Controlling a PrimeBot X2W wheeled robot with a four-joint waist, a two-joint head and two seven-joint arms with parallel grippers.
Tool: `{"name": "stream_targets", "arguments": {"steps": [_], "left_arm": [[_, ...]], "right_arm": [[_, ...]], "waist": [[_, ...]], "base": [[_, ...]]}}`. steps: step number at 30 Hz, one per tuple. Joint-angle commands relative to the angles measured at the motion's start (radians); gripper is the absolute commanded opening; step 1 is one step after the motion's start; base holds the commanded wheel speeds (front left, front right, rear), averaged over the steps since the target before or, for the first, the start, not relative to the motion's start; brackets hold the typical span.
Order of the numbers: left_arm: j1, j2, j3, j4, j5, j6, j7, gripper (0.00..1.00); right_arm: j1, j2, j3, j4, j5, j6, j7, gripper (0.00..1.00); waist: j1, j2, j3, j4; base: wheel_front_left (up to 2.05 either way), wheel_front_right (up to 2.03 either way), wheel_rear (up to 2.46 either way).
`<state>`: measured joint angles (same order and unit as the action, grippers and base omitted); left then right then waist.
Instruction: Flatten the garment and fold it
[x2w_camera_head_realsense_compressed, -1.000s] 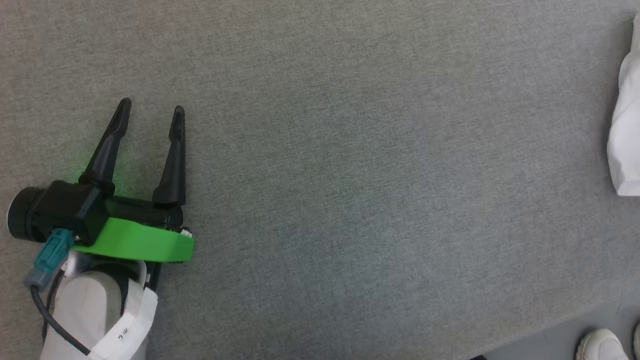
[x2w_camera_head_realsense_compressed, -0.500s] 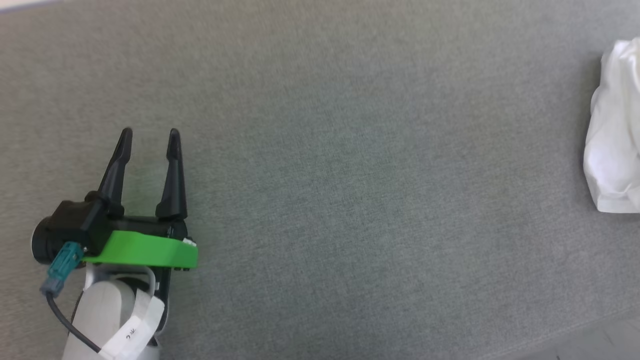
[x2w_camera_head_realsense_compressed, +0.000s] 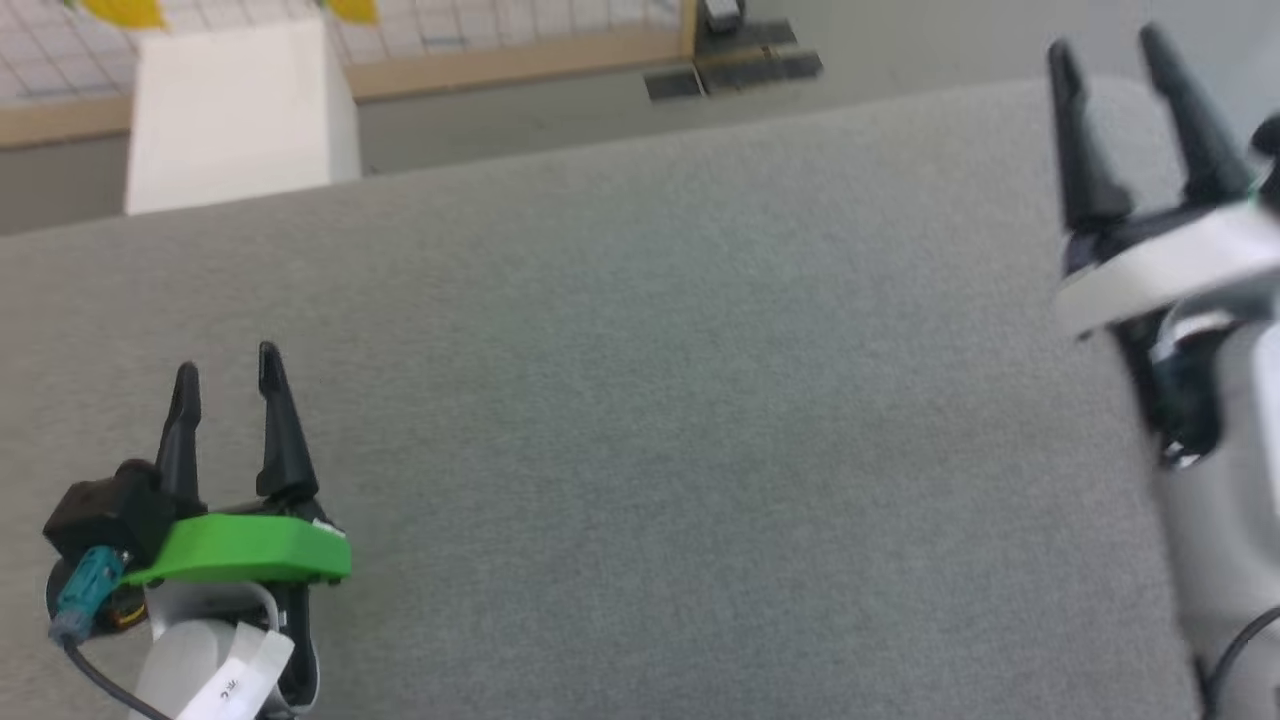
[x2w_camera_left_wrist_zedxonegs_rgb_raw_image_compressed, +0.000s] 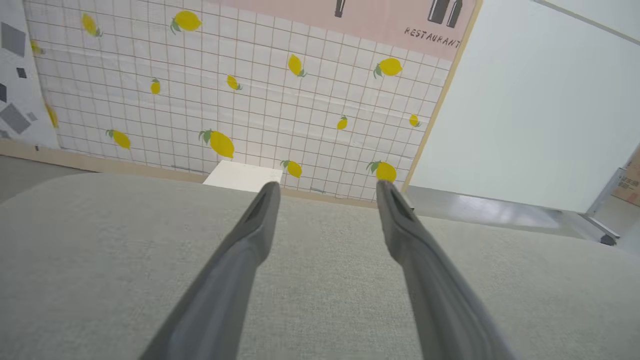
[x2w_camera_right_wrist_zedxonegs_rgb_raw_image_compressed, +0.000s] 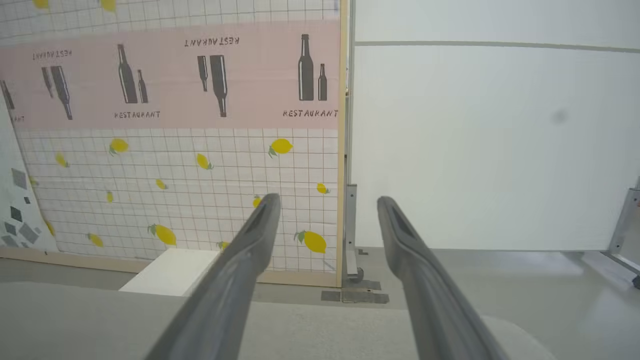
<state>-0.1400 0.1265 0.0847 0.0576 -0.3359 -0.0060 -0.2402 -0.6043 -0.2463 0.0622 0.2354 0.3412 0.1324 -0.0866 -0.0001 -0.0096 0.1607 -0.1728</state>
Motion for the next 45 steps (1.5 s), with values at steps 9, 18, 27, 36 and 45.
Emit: {"name": "stream_targets", "arguments": {"steps": [9, 18, 27, 36, 45], "left_arm": [[0.031, -0.012, -0.041, 0.045, 0.038, 0.033, -0.002, 1.00], [0.057, -0.001, -0.112, 0.099, 0.094, 0.016, -0.007, 1.00], [0.090, -0.001, -0.145, 0.127, 0.100, 0.004, -0.008, 1.00], [0.101, 0.000, -0.159, 0.139, 0.090, 0.004, 0.011, 1.00], [0.100, 0.000, -0.153, 0.142, 0.072, 0.015, 0.010, 1.00]], "right_arm": [[0.330, 0.192, -0.149, -0.060, -0.148, -0.002, -0.147, 1.00], [0.484, 0.196, -0.129, -0.037, -0.124, -0.002, -0.166, 1.00], [0.555, 0.196, -0.111, -0.032, -0.158, -0.002, -0.153, 1.00], [0.567, 0.196, -0.104, -0.023, -0.144, -0.002, -0.146, 1.00], [0.565, 0.196, -0.109, -0.020, -0.134, -0.002, -0.144, 1.00]], "waist": [[0.0001, 0.0094, -0.158, 0.173], [0.0001, 0.0094, -0.182, 0.192], [0.0001, 0.0094, -0.189, 0.195], [0.0001, 0.0094, -0.180, 0.197], [0.0001, 0.0094, -0.177, 0.196]], "base": [[0.00, 0.00, 0.00], [0.00, 0.00, 0.00], [0.00, 0.00, 0.00], [0.00, 0.00, 0.00], [0.00, 0.00, 0.00]]}}
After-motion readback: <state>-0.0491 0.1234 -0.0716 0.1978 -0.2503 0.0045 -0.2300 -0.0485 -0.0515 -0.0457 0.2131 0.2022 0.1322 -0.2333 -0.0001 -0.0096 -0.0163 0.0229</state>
